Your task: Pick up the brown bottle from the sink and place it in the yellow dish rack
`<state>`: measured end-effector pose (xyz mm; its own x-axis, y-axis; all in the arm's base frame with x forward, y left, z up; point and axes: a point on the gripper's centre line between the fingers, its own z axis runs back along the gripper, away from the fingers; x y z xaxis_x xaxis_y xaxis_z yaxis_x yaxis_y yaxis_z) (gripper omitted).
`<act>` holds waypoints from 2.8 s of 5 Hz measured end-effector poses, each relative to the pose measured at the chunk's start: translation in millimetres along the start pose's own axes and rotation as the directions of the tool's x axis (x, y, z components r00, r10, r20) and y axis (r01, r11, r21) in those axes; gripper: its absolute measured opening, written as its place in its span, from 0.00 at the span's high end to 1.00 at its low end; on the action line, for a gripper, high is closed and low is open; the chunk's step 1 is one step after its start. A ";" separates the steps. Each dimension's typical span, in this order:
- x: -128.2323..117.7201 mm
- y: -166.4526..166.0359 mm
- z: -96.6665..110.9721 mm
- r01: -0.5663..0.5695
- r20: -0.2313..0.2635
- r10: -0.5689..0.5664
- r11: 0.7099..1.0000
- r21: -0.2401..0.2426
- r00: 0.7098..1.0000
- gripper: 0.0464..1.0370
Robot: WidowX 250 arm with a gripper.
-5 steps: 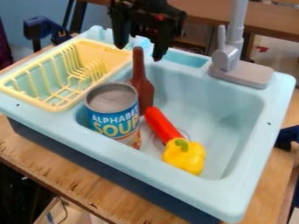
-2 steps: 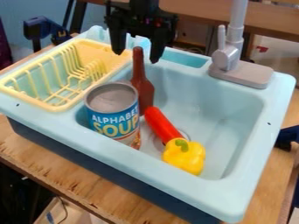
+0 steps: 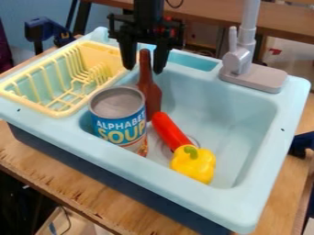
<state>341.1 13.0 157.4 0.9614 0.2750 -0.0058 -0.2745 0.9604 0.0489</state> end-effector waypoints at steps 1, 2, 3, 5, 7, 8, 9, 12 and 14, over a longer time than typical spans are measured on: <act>-3.1 -3.2 9.3 -0.014 0.020 0.015 0.999 -0.037 1.000 0.67; -5.7 -3.3 12.8 -0.024 0.015 0.025 0.999 -0.042 1.000 0.72; -8.1 -2.2 23.4 -0.028 -0.005 0.028 0.999 -0.037 1.000 0.72; 1.9 14.2 83.1 -0.063 0.082 0.069 0.995 -0.076 0.994 0.72; 7.7 71.8 90.3 -0.200 0.094 0.201 0.980 -0.025 0.975 0.72; 12.6 94.4 95.2 -0.263 0.106 0.264 0.965 -0.026 0.959 0.72; 17.2 106.4 92.2 -0.294 0.105 0.293 0.956 -0.014 0.950 0.72; 32.3 111.1 63.5 -0.312 0.070 0.310 0.949 0.029 0.948 0.72; 37.6 113.7 39.9 -0.330 0.005 0.330 0.941 0.071 0.944 0.72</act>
<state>346.9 130.8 202.6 0.8169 0.5765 0.0159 -0.5741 0.8101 0.1191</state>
